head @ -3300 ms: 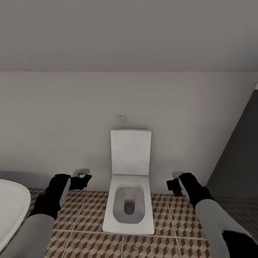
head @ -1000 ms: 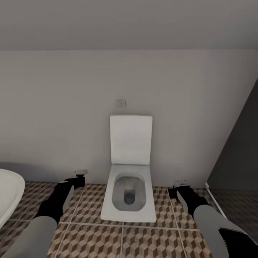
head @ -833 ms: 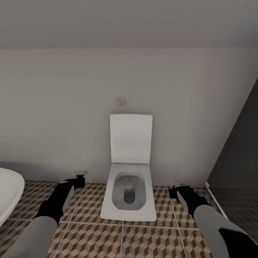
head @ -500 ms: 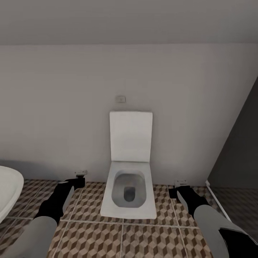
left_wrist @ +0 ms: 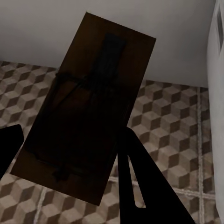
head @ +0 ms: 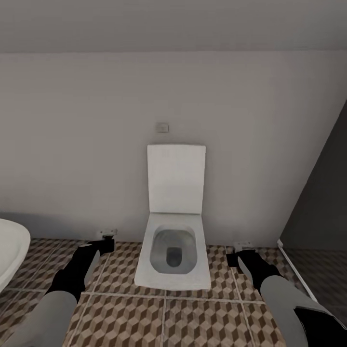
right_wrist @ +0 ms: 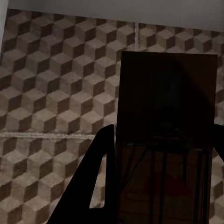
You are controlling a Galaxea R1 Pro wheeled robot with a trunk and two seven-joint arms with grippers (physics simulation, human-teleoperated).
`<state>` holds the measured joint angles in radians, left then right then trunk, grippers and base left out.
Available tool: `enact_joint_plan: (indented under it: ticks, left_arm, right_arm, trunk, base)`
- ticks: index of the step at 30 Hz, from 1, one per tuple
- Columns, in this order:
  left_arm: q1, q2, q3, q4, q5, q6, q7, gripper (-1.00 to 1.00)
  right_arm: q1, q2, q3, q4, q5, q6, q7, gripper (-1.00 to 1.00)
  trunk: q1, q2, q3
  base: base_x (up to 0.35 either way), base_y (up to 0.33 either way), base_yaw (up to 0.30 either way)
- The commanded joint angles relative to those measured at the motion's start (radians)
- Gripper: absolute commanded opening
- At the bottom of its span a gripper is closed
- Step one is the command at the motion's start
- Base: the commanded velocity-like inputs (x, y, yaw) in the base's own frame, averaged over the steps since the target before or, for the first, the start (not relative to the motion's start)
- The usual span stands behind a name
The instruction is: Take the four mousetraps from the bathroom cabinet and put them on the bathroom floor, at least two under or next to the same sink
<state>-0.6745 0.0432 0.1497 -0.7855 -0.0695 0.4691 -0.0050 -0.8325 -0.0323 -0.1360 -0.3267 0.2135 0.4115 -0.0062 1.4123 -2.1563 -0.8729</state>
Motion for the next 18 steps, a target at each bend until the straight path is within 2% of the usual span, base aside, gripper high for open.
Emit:
enact_joint_plan:
  ticks: [1,18]
  left_arm:
    - [0.0,0.0,0.001,-0.001,-0.007,0.005,-0.001,-1.0]
    - [0.0,0.0,0.001,-0.002,-0.01,0.005,-0.003,-1.0]
  right_arm:
    - [0.0,0.001,-0.007,-0.002,0.009,0.005,0.002,-1.0]
    - [0.0,0.0,-0.007,-0.002,0.009,0.004,0.002,-1.0]
  trunk:
    - [0.004,-0.008,-0.004]
    - [0.069,-0.127,-0.057]
  base:
    - [0.0,0.0,0.0]
    - [0.0,0.0,0.0]
